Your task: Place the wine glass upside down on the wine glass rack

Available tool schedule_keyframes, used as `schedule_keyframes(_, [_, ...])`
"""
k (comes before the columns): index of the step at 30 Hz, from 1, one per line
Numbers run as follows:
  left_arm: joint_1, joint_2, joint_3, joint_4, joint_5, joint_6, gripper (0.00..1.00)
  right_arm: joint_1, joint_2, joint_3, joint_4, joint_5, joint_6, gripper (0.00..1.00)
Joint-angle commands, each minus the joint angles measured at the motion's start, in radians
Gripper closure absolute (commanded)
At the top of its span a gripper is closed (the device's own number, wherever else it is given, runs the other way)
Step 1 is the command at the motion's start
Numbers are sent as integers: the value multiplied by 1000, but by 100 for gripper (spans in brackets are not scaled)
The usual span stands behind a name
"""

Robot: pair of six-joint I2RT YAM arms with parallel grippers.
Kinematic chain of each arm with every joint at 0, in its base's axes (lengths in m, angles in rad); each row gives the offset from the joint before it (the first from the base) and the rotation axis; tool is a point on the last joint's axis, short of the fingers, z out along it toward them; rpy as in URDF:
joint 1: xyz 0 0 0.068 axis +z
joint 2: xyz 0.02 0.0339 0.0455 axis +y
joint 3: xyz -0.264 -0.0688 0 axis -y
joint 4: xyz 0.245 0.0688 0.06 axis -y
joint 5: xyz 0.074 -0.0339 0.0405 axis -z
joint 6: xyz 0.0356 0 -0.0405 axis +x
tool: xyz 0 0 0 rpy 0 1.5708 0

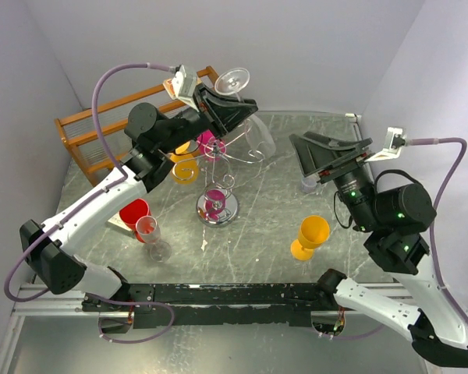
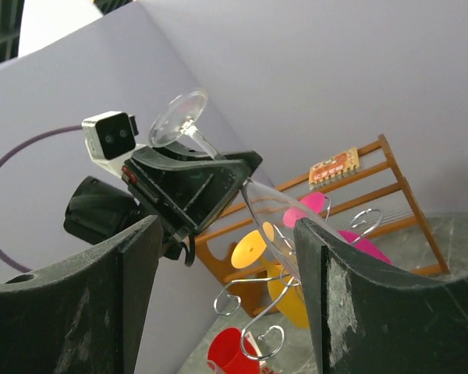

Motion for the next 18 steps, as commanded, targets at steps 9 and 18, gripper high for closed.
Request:
schedule_keyframes(9, [-2,-39,-39,86,266,159,93,-1,115,96,92,-184,21,35])
schedule_keyframes(18, [-1,-16,-43,129,307,237,93,-2,207,165,93,-92,304,46])
